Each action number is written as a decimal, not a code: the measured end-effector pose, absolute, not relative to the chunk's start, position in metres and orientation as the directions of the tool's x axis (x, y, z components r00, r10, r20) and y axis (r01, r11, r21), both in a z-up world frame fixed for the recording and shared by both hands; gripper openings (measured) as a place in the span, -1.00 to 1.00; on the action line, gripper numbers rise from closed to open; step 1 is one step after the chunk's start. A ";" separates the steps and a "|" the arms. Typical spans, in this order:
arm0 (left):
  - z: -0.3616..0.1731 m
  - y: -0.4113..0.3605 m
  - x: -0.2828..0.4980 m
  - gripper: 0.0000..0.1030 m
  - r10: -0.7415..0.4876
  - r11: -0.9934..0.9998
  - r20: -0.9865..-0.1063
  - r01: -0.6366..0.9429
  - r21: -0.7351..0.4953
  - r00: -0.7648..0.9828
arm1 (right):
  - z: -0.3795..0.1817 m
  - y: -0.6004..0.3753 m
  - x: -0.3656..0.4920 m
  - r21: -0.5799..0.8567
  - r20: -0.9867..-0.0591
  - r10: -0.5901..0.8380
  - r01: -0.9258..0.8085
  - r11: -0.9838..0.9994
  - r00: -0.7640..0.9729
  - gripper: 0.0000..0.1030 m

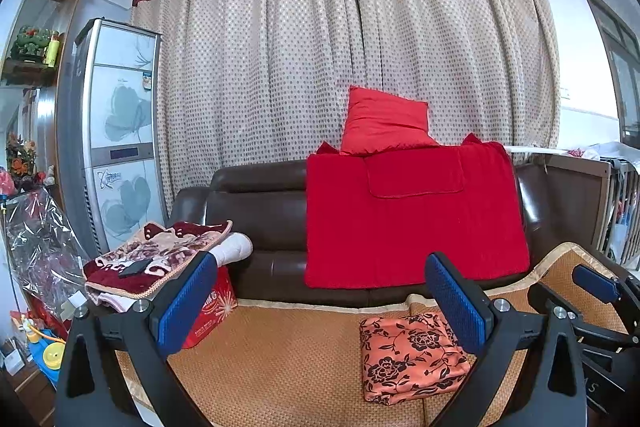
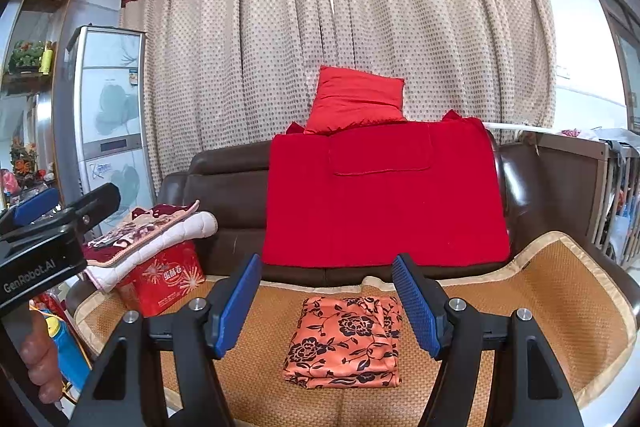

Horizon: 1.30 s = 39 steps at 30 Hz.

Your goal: Fold small clothes

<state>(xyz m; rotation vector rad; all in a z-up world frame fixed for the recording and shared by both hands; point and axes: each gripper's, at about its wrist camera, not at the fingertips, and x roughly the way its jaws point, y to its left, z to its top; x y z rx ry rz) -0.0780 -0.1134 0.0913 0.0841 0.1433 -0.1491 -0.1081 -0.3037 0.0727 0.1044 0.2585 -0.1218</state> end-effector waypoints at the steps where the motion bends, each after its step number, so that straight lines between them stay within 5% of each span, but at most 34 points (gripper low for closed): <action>1: 0.092 -0.112 -0.079 1.00 -0.143 0.985 -0.147 0.155 0.072 0.979 | 0.073 -0.304 -0.108 0.087 -0.260 -0.107 0.133 0.987 0.960 0.40; 27: 0.104 -0.102 -0.098 1.00 -0.152 0.985 -0.088 0.158 0.072 0.985 | 0.091 -0.291 -0.131 0.070 -0.191 -0.117 0.132 0.989 0.975 0.40; 39: 0.090 -0.107 -0.089 1.00 -0.161 0.981 -0.157 0.176 0.085 0.974 | 0.077 -0.294 -0.117 0.098 -0.290 -0.135 0.169 0.981 0.947 0.40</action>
